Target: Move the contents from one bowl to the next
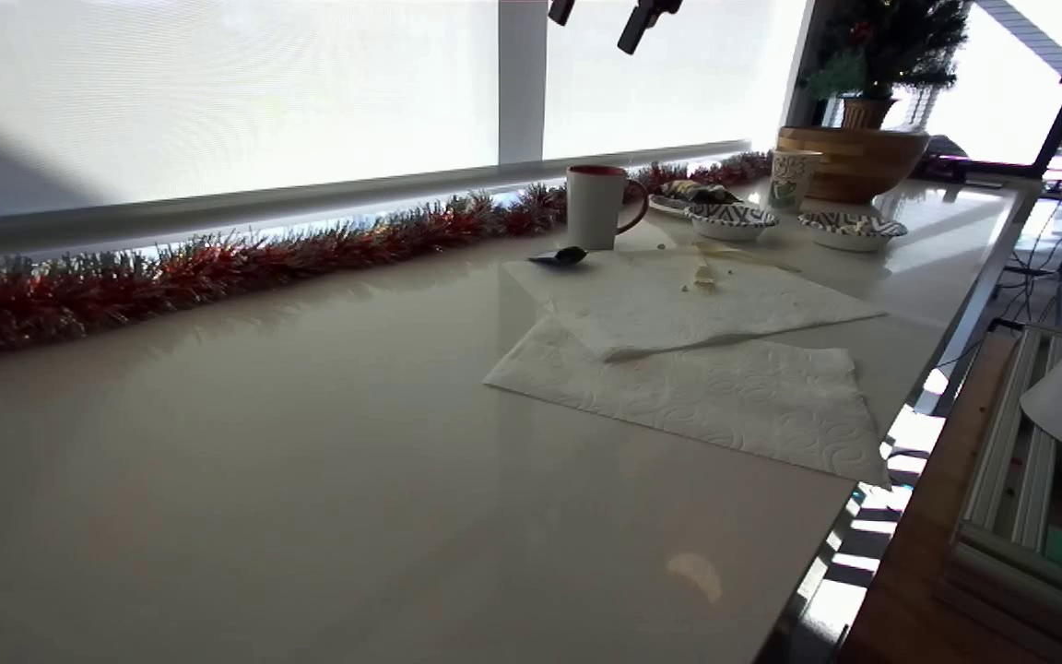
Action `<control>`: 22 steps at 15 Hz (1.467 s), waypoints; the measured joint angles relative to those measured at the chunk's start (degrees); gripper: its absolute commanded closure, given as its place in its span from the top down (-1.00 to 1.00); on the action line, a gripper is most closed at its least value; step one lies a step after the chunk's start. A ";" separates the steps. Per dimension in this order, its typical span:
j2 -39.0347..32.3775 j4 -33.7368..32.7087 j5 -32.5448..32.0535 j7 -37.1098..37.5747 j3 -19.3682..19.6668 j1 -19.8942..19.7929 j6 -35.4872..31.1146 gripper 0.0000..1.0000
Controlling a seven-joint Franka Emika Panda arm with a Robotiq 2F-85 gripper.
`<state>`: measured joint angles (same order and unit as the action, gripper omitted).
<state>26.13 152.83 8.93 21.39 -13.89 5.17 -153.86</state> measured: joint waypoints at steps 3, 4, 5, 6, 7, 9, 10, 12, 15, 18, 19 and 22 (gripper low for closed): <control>0.54 7.60 -0.36 -5.40 3.46 -0.42 -9.21 1.00; -0.28 7.64 -0.85 -7.10 4.62 -1.21 -10.69 1.00; -1.31 7.38 -1.25 -9.06 5.97 -2.02 -11.88 1.00; -2.60 7.17 -1.47 -11.37 7.57 -2.58 -13.10 1.00; -3.90 7.06 -1.76 -14.12 9.40 -2.85 -14.06 1.00; -6.55 6.96 -2.85 -19.97 13.10 -3.07 -14.95 1.00; -7.95 6.90 -3.26 -22.75 14.69 -3.06 -15.25 1.00; -11.12 6.85 -4.82 -26.84 16.88 -3.38 -16.63 1.00; -17.04 6.81 -6.21 -30.55 18.34 -3.69 -21.57 1.00; -22.99 6.75 -4.24 -34.71 20.28 -1.51 -29.79 1.00; -24.55 6.69 -2.78 -35.21 20.93 -0.05 -32.22 1.00; -26.59 6.34 -1.17 -34.45 21.12 2.32 -35.07 1.00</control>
<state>-0.46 159.17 7.76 -13.06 7.22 7.49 -188.93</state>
